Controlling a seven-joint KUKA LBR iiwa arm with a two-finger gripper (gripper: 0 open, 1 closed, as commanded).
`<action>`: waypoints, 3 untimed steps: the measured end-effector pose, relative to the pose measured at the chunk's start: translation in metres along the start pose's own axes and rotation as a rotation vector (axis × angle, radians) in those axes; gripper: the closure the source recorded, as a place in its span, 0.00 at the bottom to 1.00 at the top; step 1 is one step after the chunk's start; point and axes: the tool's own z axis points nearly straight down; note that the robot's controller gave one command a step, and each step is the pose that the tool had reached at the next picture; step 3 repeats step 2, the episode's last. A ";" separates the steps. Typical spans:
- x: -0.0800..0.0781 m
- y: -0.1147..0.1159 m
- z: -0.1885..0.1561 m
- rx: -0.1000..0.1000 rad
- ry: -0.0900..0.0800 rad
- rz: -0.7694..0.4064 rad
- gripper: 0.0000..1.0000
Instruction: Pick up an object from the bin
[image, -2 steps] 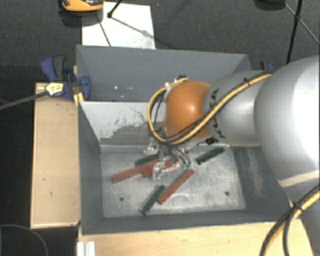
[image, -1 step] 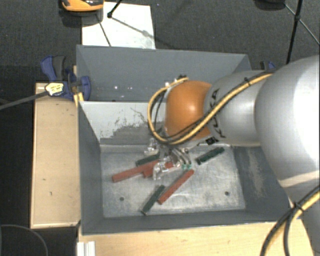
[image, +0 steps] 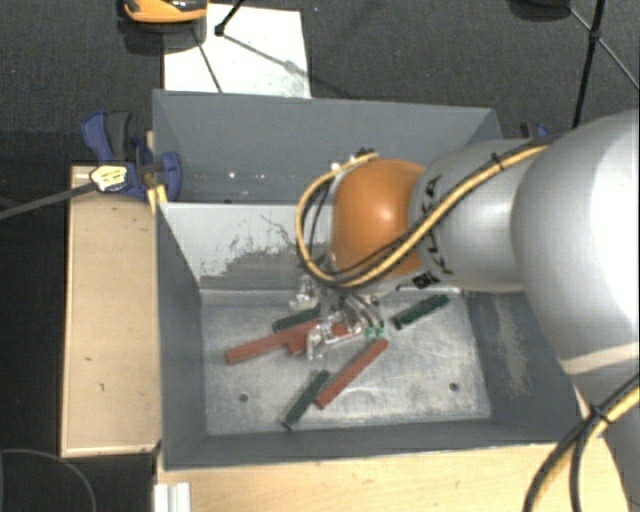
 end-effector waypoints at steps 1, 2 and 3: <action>0.000 0.000 -0.003 0.000 0.001 0.000 1.00; 0.000 0.000 -0.009 0.000 0.004 0.001 1.00; 0.000 0.000 -0.009 0.000 0.004 0.001 1.00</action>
Offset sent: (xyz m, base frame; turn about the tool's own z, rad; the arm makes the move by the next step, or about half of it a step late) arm 0.0001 0.0000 0.0326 0.0000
